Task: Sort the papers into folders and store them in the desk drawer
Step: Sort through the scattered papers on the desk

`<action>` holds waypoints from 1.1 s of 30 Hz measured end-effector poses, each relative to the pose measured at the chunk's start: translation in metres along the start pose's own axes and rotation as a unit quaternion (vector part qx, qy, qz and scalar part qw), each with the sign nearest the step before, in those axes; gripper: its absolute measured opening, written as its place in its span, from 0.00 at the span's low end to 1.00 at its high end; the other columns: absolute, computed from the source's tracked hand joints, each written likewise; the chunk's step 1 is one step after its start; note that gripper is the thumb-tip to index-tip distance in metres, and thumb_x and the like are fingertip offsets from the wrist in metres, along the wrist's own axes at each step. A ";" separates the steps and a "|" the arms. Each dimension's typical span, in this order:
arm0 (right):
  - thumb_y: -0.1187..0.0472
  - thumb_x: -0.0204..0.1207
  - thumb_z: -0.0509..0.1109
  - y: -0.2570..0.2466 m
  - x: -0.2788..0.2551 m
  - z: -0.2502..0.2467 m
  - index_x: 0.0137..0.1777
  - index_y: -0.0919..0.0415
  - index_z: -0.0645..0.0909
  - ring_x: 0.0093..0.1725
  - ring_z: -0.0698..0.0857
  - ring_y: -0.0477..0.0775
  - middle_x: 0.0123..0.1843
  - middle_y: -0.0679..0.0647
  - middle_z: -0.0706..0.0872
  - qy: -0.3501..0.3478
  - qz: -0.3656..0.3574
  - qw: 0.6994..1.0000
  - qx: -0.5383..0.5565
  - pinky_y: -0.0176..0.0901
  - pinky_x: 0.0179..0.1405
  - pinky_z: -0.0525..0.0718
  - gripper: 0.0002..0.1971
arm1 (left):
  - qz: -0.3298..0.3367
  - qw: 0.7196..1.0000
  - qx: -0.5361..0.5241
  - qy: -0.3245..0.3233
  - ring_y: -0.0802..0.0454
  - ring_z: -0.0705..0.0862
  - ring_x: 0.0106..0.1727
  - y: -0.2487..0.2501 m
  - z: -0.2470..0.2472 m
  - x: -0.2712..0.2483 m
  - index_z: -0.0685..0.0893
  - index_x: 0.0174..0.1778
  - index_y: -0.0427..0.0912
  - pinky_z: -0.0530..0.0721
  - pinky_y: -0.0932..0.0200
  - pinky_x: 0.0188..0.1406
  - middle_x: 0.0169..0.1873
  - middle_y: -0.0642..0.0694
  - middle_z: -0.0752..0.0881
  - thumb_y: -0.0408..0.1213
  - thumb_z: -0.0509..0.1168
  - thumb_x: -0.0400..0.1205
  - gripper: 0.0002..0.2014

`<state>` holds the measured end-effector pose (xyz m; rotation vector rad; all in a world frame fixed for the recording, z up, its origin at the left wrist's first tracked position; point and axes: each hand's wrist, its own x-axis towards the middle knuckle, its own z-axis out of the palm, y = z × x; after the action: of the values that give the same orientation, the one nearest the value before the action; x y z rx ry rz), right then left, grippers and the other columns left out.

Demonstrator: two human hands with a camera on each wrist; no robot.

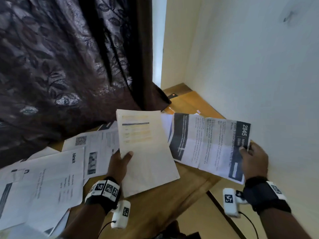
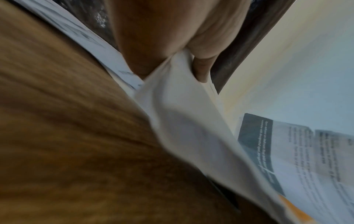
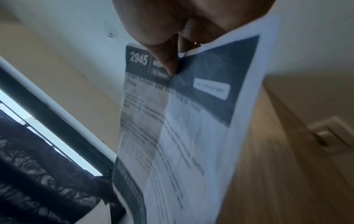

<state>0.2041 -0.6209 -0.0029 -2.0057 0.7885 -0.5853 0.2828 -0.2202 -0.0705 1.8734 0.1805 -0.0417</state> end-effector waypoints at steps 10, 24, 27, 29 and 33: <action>0.68 0.80 0.70 -0.060 0.126 -0.024 0.44 0.60 0.83 0.39 0.81 0.65 0.38 0.62 0.86 -0.137 -0.210 0.965 -0.080 0.44 0.34 0.73 0.04 | -0.028 0.999 0.027 0.015 0.45 0.83 0.57 0.008 0.039 0.022 0.84 0.66 0.36 0.80 0.51 0.61 0.58 0.43 0.87 0.32 0.68 0.83 0.15; 0.54 0.81 0.69 -0.143 0.151 0.091 0.36 0.52 0.77 0.34 0.81 0.55 0.31 0.49 0.80 -0.441 -0.360 0.798 -0.197 0.52 0.38 0.75 0.11 | -0.064 0.997 -0.035 -0.009 0.54 0.88 0.58 0.016 0.043 0.018 0.84 0.64 0.53 0.84 0.40 0.66 0.59 0.52 0.89 0.42 0.61 0.88 0.11; 0.57 0.82 0.70 -0.147 0.128 0.141 0.39 0.50 0.79 0.40 0.81 0.53 0.37 0.47 0.83 -0.488 -0.382 0.752 -0.223 0.47 0.39 0.74 0.09 | -0.054 0.993 -0.102 -0.033 0.53 0.88 0.60 0.031 0.042 0.010 0.83 0.65 0.52 0.85 0.41 0.65 0.59 0.51 0.90 0.43 0.57 0.89 0.13; 0.56 0.81 0.69 -0.149 0.112 0.169 0.47 0.56 0.84 0.45 0.83 0.53 0.44 0.51 0.87 -0.501 -0.389 0.740 -0.225 0.47 0.44 0.78 0.05 | -0.063 0.980 -0.182 -0.046 0.47 0.87 0.63 0.039 0.041 0.005 0.82 0.67 0.44 0.85 0.41 0.64 0.60 0.47 0.90 0.37 0.54 0.91 0.14; 0.57 0.81 0.68 -0.150 0.086 0.212 0.50 0.60 0.84 0.49 0.85 0.60 0.45 0.53 0.85 -0.512 -0.405 0.722 -0.229 0.48 0.45 0.76 0.07 | -0.073 0.979 -0.175 -0.077 0.32 0.86 0.62 0.039 0.039 -0.003 0.80 0.68 0.38 0.82 0.26 0.61 0.61 0.34 0.88 0.49 0.66 0.84 0.21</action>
<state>0.4484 -0.5022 0.0278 -2.6088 -0.7514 0.3858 0.2875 -0.2692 -0.0458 1.4959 0.2034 -0.2411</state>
